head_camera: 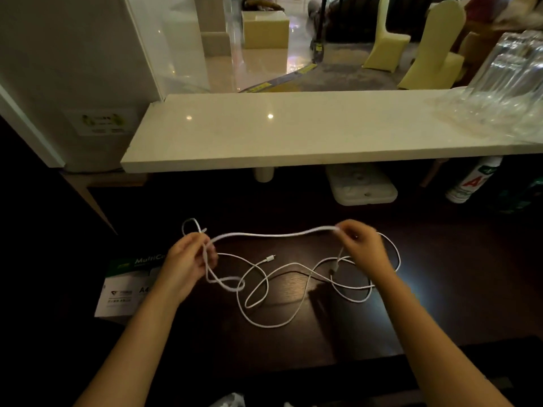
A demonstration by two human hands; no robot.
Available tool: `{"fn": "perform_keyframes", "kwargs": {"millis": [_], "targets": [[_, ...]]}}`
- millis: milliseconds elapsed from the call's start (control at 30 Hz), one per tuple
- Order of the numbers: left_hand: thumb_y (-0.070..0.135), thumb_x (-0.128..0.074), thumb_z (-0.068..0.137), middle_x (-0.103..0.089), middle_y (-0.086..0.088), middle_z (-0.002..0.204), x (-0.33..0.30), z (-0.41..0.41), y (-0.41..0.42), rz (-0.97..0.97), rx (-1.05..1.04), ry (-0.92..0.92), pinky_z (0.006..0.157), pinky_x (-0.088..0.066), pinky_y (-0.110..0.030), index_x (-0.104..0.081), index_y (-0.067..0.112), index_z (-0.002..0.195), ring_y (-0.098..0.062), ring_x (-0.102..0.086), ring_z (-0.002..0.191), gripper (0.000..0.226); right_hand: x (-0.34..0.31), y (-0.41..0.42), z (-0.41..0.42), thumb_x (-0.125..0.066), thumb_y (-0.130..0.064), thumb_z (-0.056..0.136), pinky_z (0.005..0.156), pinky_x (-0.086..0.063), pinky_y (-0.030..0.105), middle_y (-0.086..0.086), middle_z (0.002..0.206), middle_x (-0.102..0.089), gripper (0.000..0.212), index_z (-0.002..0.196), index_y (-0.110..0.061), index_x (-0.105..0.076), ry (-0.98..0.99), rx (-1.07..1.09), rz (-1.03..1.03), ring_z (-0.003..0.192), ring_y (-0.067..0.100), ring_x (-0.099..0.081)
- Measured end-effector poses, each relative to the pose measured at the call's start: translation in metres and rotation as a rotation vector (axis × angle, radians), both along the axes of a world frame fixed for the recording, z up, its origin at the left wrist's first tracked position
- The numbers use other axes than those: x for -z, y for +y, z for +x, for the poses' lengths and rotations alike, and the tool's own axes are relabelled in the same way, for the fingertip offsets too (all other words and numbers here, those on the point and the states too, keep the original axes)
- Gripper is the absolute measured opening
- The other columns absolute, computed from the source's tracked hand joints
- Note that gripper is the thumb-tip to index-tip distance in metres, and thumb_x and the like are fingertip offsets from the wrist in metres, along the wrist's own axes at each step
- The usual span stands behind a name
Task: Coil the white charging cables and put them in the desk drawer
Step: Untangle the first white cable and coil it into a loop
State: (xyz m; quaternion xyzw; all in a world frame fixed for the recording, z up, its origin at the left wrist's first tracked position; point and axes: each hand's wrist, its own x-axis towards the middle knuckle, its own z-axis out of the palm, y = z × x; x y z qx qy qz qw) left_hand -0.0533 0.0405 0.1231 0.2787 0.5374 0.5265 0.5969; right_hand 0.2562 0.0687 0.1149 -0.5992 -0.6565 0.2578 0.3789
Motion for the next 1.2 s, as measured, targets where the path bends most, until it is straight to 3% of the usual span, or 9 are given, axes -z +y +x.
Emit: {"fn": "perform_keyframes", "kwargs": {"millis": [133,200,300,400,500,700,833,1000,1200], "targets": [[0.020,-0.045,0.095,-0.069,-0.009,0.096,0.008,0.006,-0.015,-0.258,0.570,0.751,0.082,-0.049,-0.034,-0.065,0.007,0.089,-0.025,-0.066,0.094,0.024,-0.025,0.004,-0.006,-0.061,-0.010,0.086,0.066,-0.043,0.016,0.007,0.071,-0.066,0.012,0.079,-0.016,-0.069,0.198,-0.068,0.017,0.066,-0.002,-0.057],[0.023,-0.044,0.095,-0.066,-0.010,0.109,0.001,0.019,-0.013,-0.117,0.514,1.099,0.088,-0.043,-0.029,-0.064,0.006,0.103,-0.027,-0.061,0.107,0.027,-0.033,0.003,-0.020,-0.061,-0.018,0.087,0.068,-0.046,0.027,0.011,0.077,-0.070,0.012,0.080,-0.022,-0.070,0.123,-0.209,-0.024,0.071,0.011,-0.061],[0.023,-0.040,0.097,-0.056,0.001,0.126,-0.032,0.047,-0.013,0.200,0.339,0.782,0.096,-0.032,-0.019,-0.051,0.017,0.128,-0.011,-0.050,0.121,0.034,-0.044,-0.002,-0.041,-0.061,-0.022,0.087,0.069,-0.049,0.037,0.011,0.082,-0.072,0.011,0.084,-0.021,-0.073,0.096,-0.354,-0.064,0.078,0.028,-0.065],[0.022,-0.037,0.097,-0.070,0.003,0.093,-0.052,0.071,-0.018,0.326,0.491,0.521,0.089,-0.046,-0.024,-0.060,0.018,0.110,-0.009,-0.066,0.091,0.027,-0.057,-0.004,-0.054,-0.063,-0.020,0.086,0.068,-0.050,0.033,0.008,0.078,-0.070,0.009,0.085,-0.017,-0.072,0.090,-0.433,-0.069,0.074,0.021,-0.064],[0.018,-0.040,0.096,-0.054,0.007,0.053,-0.053,0.071,-0.018,0.322,0.349,0.402,0.068,-0.048,-0.031,-0.065,0.010,0.085,-0.008,-0.051,0.050,0.028,-0.066,-0.002,-0.056,-0.067,-0.013,0.082,0.057,-0.041,0.018,0.009,0.068,-0.059,0.002,0.083,-0.014,-0.069,0.165,-0.401,-0.061,0.058,0.006,-0.050],[0.022,-0.047,0.080,-0.059,0.005,0.059,-0.054,0.045,-0.020,0.211,0.166,-0.323,0.063,-0.052,-0.024,-0.074,0.014,0.077,-0.006,-0.051,0.049,0.028,-0.050,-0.005,-0.041,-0.058,-0.006,0.088,0.048,-0.040,0.012,0.004,0.054,-0.050,0.013,0.080,-0.011,-0.068,0.338,-0.309,-0.174,0.042,0.002,-0.049],[0.021,-0.045,0.083,-0.063,0.003,0.061,-0.049,0.032,-0.024,0.225,0.199,-0.244,0.070,-0.056,-0.024,-0.075,0.014,0.080,-0.008,-0.061,0.059,0.031,-0.032,-0.004,-0.048,-0.056,-0.017,0.090,0.045,-0.030,0.016,-0.007,0.047,-0.040,0.021,0.076,-0.026,-0.069,0.247,-0.190,-0.149,0.042,0.002,-0.035],[0.014,-0.044,0.094,-0.068,0.007,0.069,-0.036,0.019,-0.033,0.215,0.469,0.555,0.070,-0.052,-0.017,-0.068,0.018,0.087,-0.007,-0.063,0.069,0.026,-0.039,0.010,-0.042,-0.057,-0.014,0.089,0.042,-0.024,0.013,-0.007,0.046,-0.038,0.016,0.082,-0.010,-0.071,0.300,0.076,-0.041,0.039,0.002,-0.034],[0.006,-0.045,0.092,-0.071,0.004,0.071,-0.040,0.029,-0.027,0.220,0.213,0.115,0.067,-0.052,-0.017,-0.070,0.017,0.087,-0.007,-0.062,0.066,0.028,-0.032,0.001,-0.052,-0.056,-0.019,0.089,0.062,-0.039,0.026,0.003,0.073,-0.059,0.004,0.087,-0.017,-0.053,-0.038,0.067,-0.141,0.071,0.022,-0.058]]}}
